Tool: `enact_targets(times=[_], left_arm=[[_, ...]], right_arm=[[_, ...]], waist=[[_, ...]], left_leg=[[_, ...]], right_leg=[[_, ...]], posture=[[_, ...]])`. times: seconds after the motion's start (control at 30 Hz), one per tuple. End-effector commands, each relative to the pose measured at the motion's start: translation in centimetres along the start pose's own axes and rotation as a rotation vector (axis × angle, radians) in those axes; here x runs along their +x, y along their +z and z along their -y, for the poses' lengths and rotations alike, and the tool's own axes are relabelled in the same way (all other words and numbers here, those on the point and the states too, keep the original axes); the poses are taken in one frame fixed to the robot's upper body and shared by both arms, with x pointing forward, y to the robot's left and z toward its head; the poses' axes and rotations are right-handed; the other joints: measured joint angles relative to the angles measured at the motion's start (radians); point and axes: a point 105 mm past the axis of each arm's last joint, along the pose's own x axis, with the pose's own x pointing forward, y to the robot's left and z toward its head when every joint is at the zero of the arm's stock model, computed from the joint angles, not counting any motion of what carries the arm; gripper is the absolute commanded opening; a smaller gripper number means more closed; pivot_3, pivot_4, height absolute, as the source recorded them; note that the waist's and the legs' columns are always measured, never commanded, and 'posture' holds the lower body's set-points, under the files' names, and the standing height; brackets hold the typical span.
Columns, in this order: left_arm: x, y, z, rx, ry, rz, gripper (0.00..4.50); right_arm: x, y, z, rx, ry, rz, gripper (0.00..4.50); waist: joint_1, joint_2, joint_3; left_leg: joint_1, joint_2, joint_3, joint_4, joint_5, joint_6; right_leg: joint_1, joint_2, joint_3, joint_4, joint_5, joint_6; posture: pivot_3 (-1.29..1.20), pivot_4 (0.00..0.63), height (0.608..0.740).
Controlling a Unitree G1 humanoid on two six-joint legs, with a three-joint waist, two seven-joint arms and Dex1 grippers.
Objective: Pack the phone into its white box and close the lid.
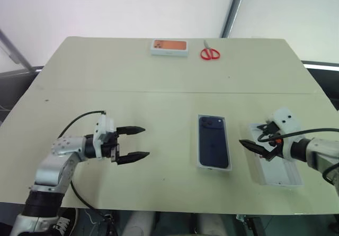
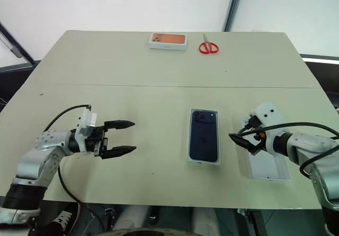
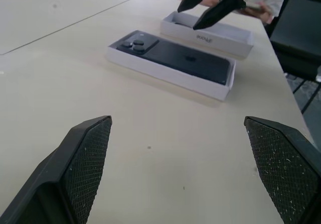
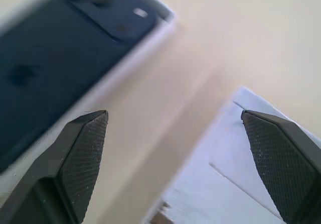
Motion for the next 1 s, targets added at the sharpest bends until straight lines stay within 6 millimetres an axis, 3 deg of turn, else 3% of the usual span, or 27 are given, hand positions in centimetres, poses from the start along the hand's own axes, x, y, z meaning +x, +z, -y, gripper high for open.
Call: enact_targets(times=[0.03, 0.3, 0.63, 0.73, 0.93, 0.97, 1.0], left_arm=[[-0.9, 1.3, 0.0, 0.09, 0.022, 0.011, 4.46], [-1.2, 0.8, 0.8, 0.072, 0.042, 0.011, 4.46], [-0.9, 0.8, 1.1, 0.072, 0.049, 0.02, 4.46], [-0.7, 0.8, 1.1, 0.069, 0.049, 0.021, 4.5], [-0.4, 0.8, 1.0, 0.07, 0.049, 0.025, 4.5], [-0.4, 0.8, 1.0, 0.071, 0.048, 0.026, 4.5], [-0.4, 0.8, 1.0, 0.07, 0.048, 0.026, 4.5]], right_arm=[[-0.7, 0.0, -1.0, 0.004, 0.004, -0.017, 4.44], [-0.8, -2.2, -3.2, 0.033, 0.025, -0.144, 4.44], [-0.3, -3.5, -2.7, 0.113, -0.036, -0.183, 4.44], [-0.3, -3.6, -2.7, 0.135, -0.045, -0.191, 3.69], [-0.3, -3.4, -2.1, 0.187, -0.091, -0.189, 0.6], [-0.2, -3.3, -2.3, 0.199, -0.083, -0.188, 0.17], [-0.2, -3.2, -2.5, 0.195, -0.079, -0.189, 0.17]], waist=[[-0.001, 0.0, 0.0], [-0.003, 0.001, 0.0], [-0.003, 0.0, 0.0], [-0.003, 0.0, 0.0], [-0.004, 0.0, 0.0], [-0.004, 0.0, 0.0], [-0.004, 0.0, 0.0]], left_leg=[[0.0, 0.0, 0.0, 0.0, 0.0, 0.0], [0.0, 0.001, 0.001, -0.001, 0.0, 0.0], [0.001, 0.001, 0.002, 0.0, 0.0, 0.0], [0.001, 0.001, 0.002, 0.0, 0.0, 0.0], [0.001, 0.001, 0.002, 0.0, 0.0, 0.0], [0.001, 0.001, 0.002, 0.0, 0.0, 0.0], [0.001, 0.001, 0.002, 0.0, 0.0, 0.0]], right_leg=[[0.0, 0.0, 0.0, 0.0, 0.0, 0.0], [-0.002, 0.001, 0.0, 0.0, 0.0, 0.0], [-0.003, 0.001, 0.0, 0.0, 0.0, -0.001], [-0.003, 0.001, 0.0, 0.0, 0.0, -0.001], [-0.004, 0.001, 0.0, 0.0, 0.001, 0.0], [-0.004, 0.001, 0.0, 0.0, 0.001, 0.0], [-0.003, 0.001, 0.0, 0.0, 0.001, -0.001]], posture=[[0.0, 0.15, 0.74], [0.0, 0.15, 0.74], [0.0, 0.15, 0.74], [0.0, 0.15, 0.74], [0.0, 0.15, 0.74], [0.0, 0.15, 0.74], [0.0, 0.15, 0.74]])
